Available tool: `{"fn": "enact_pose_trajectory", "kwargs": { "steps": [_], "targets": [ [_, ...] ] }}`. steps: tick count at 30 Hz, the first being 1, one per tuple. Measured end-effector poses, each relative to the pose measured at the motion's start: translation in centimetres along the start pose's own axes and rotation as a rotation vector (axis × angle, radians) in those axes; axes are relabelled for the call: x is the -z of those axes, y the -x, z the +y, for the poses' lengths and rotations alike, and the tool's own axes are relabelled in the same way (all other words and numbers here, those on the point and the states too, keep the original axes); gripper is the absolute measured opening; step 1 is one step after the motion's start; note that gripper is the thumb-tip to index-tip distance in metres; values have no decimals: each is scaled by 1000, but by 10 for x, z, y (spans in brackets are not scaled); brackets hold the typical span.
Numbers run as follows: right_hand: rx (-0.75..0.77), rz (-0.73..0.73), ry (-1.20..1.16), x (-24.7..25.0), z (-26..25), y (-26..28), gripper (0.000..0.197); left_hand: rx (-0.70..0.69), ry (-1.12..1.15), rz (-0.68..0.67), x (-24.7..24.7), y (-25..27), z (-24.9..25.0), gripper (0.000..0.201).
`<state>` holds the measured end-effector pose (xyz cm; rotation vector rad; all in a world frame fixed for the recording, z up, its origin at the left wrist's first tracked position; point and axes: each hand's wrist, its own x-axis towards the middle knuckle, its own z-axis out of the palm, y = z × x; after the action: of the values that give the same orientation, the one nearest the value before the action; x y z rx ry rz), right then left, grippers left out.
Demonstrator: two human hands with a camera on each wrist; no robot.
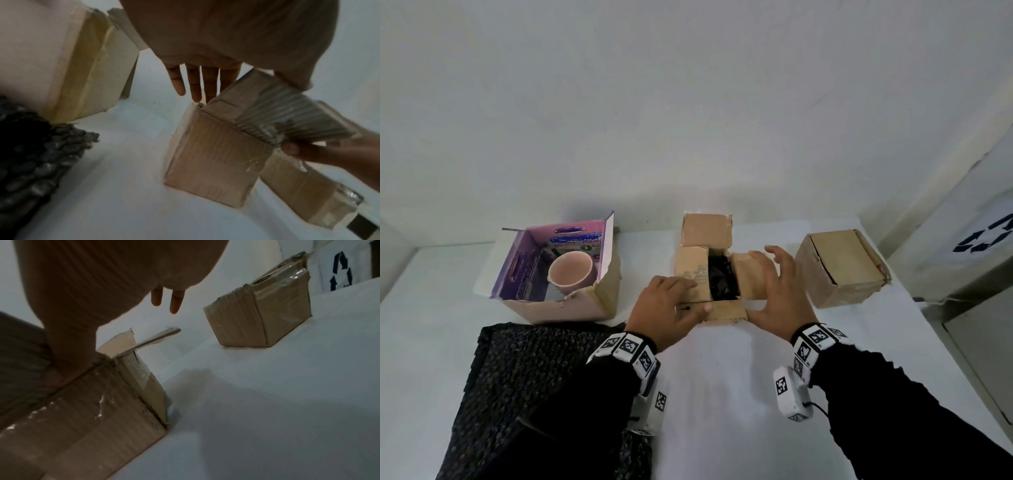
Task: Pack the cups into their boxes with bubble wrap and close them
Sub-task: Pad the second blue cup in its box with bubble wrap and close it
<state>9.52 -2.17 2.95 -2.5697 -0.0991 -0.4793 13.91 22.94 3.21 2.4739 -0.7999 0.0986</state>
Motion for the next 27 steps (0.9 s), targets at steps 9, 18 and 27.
{"fn": "enact_pose_trajectory", "kwargs": {
  "steps": [9,18,27],
  "targets": [
    [292,-29,103,-20,-33,-12,90,-269,-269,-174,9,-2,-35,60],
    [-339,-70,47,-32,-2,27,114,-334,-216,-58,-1,-5,-40,45],
    [-129,-36,-318,-25,-22,11,96,-277,-173,-35,-4,-3,-42,46]
  ]
}}
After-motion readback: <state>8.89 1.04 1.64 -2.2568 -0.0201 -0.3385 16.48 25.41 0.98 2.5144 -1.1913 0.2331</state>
